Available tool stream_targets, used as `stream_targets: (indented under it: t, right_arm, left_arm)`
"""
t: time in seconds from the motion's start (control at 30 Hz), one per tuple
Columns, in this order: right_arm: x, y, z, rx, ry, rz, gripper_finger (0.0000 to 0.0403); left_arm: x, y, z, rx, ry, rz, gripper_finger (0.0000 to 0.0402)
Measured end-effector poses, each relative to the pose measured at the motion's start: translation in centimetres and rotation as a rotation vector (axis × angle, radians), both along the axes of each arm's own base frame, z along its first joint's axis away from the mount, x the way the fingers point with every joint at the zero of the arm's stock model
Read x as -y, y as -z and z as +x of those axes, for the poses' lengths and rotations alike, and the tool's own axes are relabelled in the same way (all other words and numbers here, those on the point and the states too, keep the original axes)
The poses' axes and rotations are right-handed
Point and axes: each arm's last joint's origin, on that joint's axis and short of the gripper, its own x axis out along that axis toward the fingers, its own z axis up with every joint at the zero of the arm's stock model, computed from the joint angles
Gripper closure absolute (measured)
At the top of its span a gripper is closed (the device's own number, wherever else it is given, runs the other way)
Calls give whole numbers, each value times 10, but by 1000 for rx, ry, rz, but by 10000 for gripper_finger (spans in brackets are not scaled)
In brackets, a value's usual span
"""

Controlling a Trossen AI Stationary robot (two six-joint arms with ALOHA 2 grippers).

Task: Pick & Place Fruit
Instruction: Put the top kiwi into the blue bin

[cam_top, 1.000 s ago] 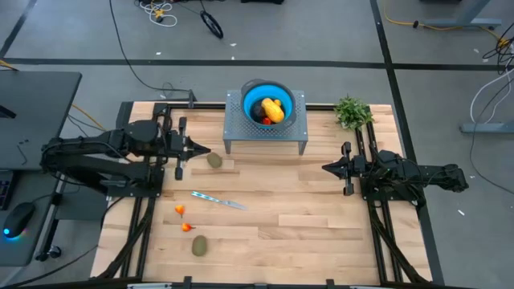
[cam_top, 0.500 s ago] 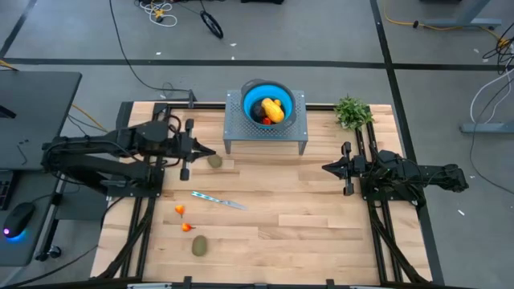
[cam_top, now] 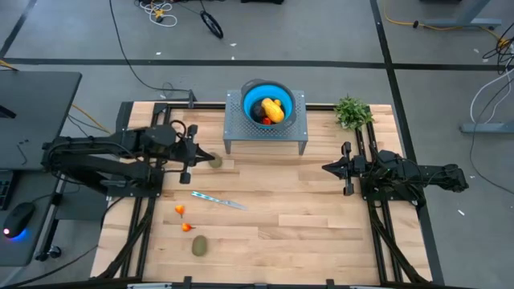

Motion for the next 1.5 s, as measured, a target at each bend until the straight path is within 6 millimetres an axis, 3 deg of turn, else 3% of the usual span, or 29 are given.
stream_targets:
  t: [0.5,0.97,1.3,1.5]
  right_arm:
    - [0,0,0,0,0,0,396]
    - [0,0,0,0,0,0,396]
    - [0,0,0,0,0,0,396]
    - [0,0,0,0,0,0,396]
  left_arm:
    - [0,5,2,-26,8,-4,401]
    - [-1,26,19,-175,20,0,401]
    - [1,60,15,-262,48,-52,400]
    - [1,60,15,-260,47,-53,400]
